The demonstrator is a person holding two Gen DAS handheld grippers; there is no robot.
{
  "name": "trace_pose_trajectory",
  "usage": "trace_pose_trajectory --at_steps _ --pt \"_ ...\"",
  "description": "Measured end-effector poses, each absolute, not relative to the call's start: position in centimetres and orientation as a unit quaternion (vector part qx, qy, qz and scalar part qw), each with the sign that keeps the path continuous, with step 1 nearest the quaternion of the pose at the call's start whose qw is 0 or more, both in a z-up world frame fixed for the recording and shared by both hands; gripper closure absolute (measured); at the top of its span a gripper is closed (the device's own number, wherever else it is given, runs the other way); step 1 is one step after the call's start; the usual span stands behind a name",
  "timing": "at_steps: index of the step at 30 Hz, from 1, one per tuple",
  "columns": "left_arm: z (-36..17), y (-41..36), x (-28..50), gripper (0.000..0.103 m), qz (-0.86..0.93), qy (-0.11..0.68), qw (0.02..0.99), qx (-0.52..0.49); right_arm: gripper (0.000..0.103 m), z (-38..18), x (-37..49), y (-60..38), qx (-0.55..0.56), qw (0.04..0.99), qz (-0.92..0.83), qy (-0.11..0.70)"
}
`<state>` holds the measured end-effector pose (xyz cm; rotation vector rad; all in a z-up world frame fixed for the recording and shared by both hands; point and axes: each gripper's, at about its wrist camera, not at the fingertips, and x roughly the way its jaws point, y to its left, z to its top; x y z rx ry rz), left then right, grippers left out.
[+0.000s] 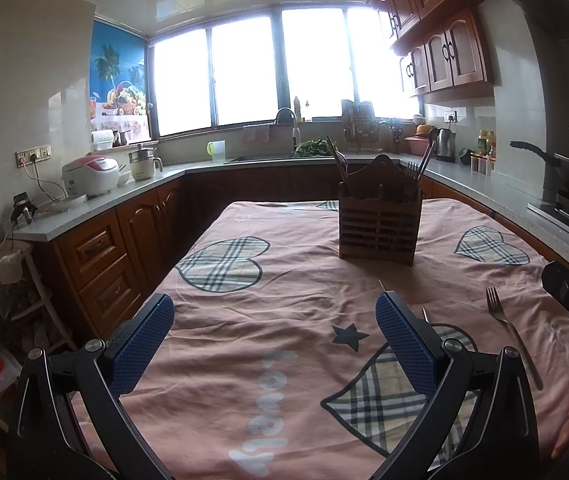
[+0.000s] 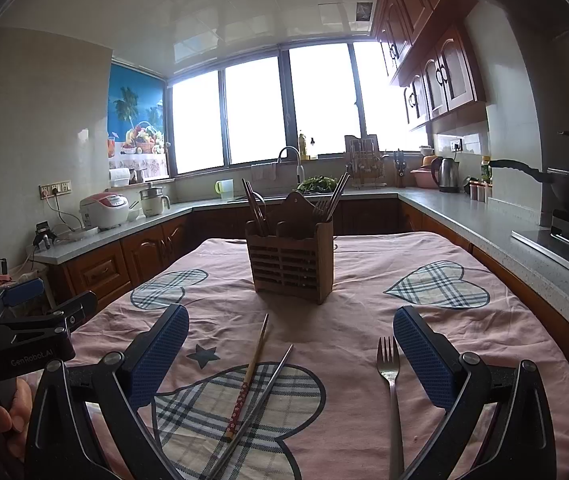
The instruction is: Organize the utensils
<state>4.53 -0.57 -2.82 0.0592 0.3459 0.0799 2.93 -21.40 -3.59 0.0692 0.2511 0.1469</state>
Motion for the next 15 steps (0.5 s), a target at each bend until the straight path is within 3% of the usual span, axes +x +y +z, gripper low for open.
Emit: trace_pose_trajectory --at_steps 15 --pt "-3.35 -0.57 4.82 0.0 0.036 0.172 0.984 0.031 0.0 -3.89 3.25 -21.5 0.036 0.989 0.073 0.125"
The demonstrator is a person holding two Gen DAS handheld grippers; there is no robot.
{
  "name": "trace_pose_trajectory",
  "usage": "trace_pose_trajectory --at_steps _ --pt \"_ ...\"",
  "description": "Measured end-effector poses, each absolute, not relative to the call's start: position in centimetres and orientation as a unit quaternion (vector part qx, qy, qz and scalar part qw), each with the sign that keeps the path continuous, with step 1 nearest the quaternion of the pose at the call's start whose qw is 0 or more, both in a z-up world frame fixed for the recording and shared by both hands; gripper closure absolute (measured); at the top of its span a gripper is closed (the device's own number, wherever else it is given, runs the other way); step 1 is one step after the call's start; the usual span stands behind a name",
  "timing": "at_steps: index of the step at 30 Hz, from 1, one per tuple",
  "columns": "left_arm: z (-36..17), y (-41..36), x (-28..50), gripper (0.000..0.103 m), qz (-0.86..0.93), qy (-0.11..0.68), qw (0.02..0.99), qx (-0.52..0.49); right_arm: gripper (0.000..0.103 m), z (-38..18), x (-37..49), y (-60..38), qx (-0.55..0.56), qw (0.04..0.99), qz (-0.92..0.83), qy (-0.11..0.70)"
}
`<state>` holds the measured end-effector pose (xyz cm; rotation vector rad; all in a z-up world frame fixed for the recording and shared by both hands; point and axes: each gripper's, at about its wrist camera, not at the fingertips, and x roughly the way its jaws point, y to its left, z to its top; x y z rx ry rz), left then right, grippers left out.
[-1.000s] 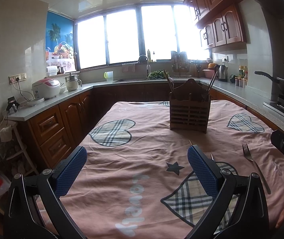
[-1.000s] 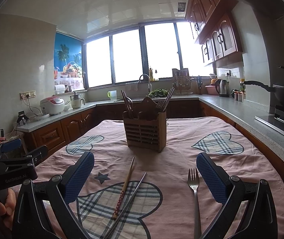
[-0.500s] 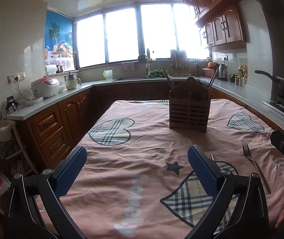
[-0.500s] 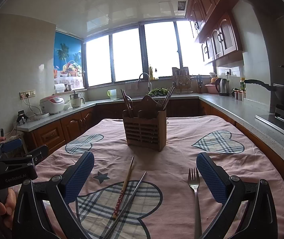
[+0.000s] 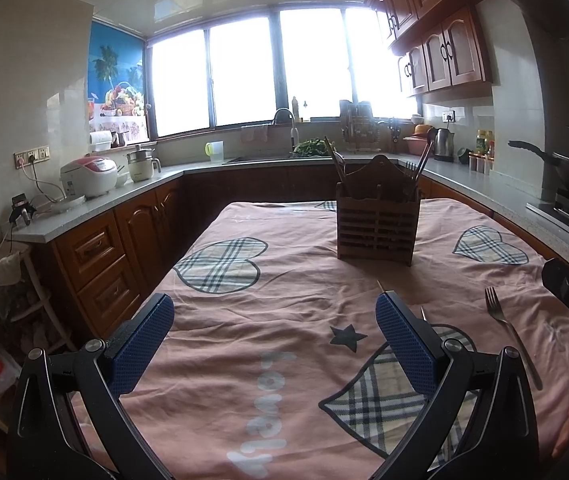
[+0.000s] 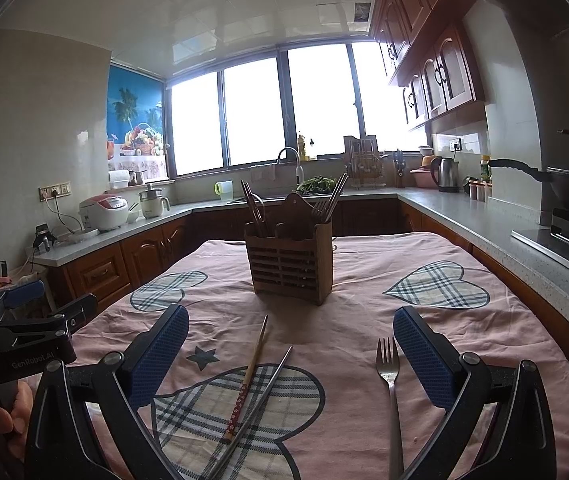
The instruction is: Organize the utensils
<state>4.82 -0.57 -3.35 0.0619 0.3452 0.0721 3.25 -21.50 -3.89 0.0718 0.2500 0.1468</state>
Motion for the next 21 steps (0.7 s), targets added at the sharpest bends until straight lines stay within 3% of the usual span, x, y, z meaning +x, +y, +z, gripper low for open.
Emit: trace_pose_trajectory --at_steps 21 --pt "-3.67 -0.59 5.16 0.0 0.031 0.177 0.983 0.03 0.0 -4.1 3.55 -21.68 0.035 0.988 0.073 0.13"
